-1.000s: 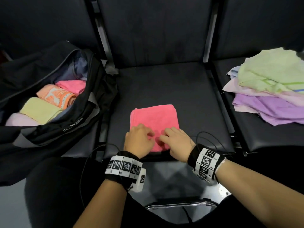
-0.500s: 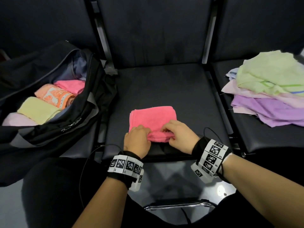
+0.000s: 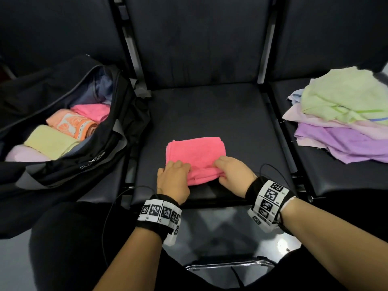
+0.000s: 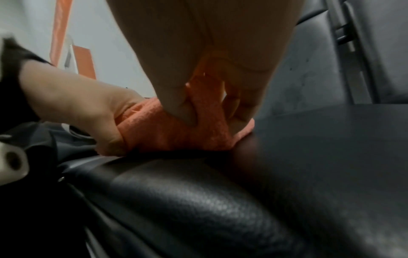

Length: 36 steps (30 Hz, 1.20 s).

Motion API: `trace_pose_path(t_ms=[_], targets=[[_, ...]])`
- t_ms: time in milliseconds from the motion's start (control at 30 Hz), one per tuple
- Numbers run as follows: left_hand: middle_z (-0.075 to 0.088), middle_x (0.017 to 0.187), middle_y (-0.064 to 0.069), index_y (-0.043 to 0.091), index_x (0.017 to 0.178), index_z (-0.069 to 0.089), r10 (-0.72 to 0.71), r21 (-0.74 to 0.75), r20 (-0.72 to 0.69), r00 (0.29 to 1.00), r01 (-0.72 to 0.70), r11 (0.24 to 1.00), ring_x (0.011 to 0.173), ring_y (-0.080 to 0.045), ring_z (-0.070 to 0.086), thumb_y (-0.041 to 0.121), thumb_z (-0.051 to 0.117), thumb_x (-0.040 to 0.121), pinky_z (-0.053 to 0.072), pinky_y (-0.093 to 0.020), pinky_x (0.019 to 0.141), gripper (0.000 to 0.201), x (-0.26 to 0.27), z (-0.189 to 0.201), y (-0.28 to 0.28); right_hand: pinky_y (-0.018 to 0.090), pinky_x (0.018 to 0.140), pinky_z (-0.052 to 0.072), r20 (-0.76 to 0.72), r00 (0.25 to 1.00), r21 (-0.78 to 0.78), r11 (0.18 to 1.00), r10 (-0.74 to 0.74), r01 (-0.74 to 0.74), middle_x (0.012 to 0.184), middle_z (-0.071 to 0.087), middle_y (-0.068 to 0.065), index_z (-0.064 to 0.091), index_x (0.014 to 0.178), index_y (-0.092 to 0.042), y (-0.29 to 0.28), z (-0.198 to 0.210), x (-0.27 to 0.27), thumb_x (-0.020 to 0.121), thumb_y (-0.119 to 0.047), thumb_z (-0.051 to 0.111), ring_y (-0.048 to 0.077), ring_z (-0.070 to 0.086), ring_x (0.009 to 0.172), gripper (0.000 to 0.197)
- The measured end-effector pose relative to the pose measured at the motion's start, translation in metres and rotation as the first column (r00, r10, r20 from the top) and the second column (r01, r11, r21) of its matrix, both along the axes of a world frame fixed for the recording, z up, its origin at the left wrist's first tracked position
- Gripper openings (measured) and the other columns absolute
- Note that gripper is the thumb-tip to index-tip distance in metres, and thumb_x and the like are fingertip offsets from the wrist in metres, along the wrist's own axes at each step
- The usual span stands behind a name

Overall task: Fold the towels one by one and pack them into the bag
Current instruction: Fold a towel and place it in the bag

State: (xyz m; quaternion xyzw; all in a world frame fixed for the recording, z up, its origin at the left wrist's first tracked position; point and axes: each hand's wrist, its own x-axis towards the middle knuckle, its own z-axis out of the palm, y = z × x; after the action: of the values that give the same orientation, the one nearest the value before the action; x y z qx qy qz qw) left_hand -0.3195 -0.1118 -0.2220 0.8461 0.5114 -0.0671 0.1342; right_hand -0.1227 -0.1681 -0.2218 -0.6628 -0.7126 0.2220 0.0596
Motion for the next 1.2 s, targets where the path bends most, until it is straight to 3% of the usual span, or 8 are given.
trace_pose_path(t_ms=[133,233,333,533,767,933,1033,1200], targets=[[0.068,0.106,0.003,0.027,0.114,0.062,0.080,-0.056,0.123,0.989,-0.074,0.996,0.108,-0.025,0.059,0.008,0.060,0.076,0.044,-0.038,0.093,0.043,-0.007,0.006,0.007,0.041,0.083,0.044,-0.133,0.989,-0.008,0.998,-0.058,0.058,0.092,0.060,0.009,0.060,0.102,-0.004,-0.004,0.006,0.008,0.081,-0.010,0.058,0.034,0.057,0.095,0.022],[0.069,0.098,-0.006,0.022,0.109,0.066,0.201,-0.225,0.282,0.938,-0.139,0.965,0.094,-0.030,0.063,0.012,0.065,0.075,0.047,-0.031,0.078,0.035,-0.017,0.014,0.014,0.038,0.072,0.043,-0.224,0.965,0.006,0.990,-0.139,0.144,0.078,0.060,0.004,0.058,0.092,-0.011,-0.005,0.011,0.018,0.077,-0.014,0.062,0.028,0.058,0.079,0.015],[0.062,0.089,0.000,0.019,0.098,0.065,0.275,-0.343,0.401,0.874,-0.135,0.930,0.082,-0.018,0.056,0.007,0.071,0.075,0.038,-0.025,0.069,0.026,-0.024,0.020,0.022,0.032,0.069,0.043,-0.386,0.895,0.031,0.966,-0.224,0.256,0.075,0.064,-0.001,0.060,0.090,-0.018,-0.004,0.014,0.027,0.075,-0.012,0.064,0.013,0.052,0.066,0.016],[0.068,0.085,-0.004,0.008,0.095,0.070,0.395,-0.408,0.577,0.715,-0.167,0.898,0.071,-0.008,0.056,-0.004,0.066,0.082,0.043,-0.011,0.063,0.018,-0.026,0.018,0.035,0.015,0.066,0.042,-0.497,0.804,0.047,0.915,-0.327,0.401,0.077,0.067,-0.005,0.062,0.095,-0.025,0.010,0.007,0.038,0.081,-0.018,0.068,0.004,0.056,0.070,0.016],[0.073,0.095,-0.011,0.006,0.101,0.072,0.494,-0.354,0.639,0.590,-0.344,0.869,0.092,-0.026,0.066,0.010,0.066,0.091,0.051,-0.037,0.088,0.012,-0.015,-0.009,0.045,0.021,0.064,0.039,-0.422,0.784,0.074,0.845,-0.455,0.530,0.069,0.054,-0.010,0.056,0.090,-0.027,0.031,-0.016,0.035,0.085,-0.026,0.070,0.004,0.052,0.067,0.015],[0.066,0.095,-0.004,0.012,0.099,0.072,0.444,-0.229,0.609,0.657,-0.390,0.892,0.092,-0.023,0.062,0.015,0.067,0.092,0.039,-0.021,0.080,0.009,-0.005,-0.021,0.050,0.034,0.082,0.048,-0.265,0.815,-0.035,0.850,-0.516,0.526,0.094,0.059,-0.002,0.059,0.109,-0.021,0.042,-0.026,0.035,0.086,-0.030,0.066,0.025,0.061,0.094,0.025],[0.058,0.108,-0.010,0.010,0.104,0.071,0.443,-0.194,0.563,0.698,-0.409,0.892,0.096,-0.026,0.059,0.016,0.066,0.093,0.040,-0.026,0.087,0.014,-0.002,-0.025,0.049,0.034,0.092,0.046,-0.225,0.816,-0.107,0.846,-0.532,0.522,0.112,0.057,0.007,0.055,0.129,-0.018,0.043,-0.031,0.035,0.087,-0.035,0.066,0.026,0.059,0.104,0.047],[0.061,0.104,-0.009,0.013,0.102,0.069,0.457,-0.216,0.496,0.738,-0.405,0.888,0.098,-0.028,0.060,0.021,0.065,0.093,0.042,-0.030,0.087,0.013,-0.005,-0.025,0.048,0.023,0.079,0.037,-0.214,0.833,-0.171,0.859,-0.510,0.482,0.105,0.050,0.006,0.062,0.111,-0.018,0.044,-0.029,0.036,0.085,-0.034,0.071,0.017,0.052,0.082,0.032]])
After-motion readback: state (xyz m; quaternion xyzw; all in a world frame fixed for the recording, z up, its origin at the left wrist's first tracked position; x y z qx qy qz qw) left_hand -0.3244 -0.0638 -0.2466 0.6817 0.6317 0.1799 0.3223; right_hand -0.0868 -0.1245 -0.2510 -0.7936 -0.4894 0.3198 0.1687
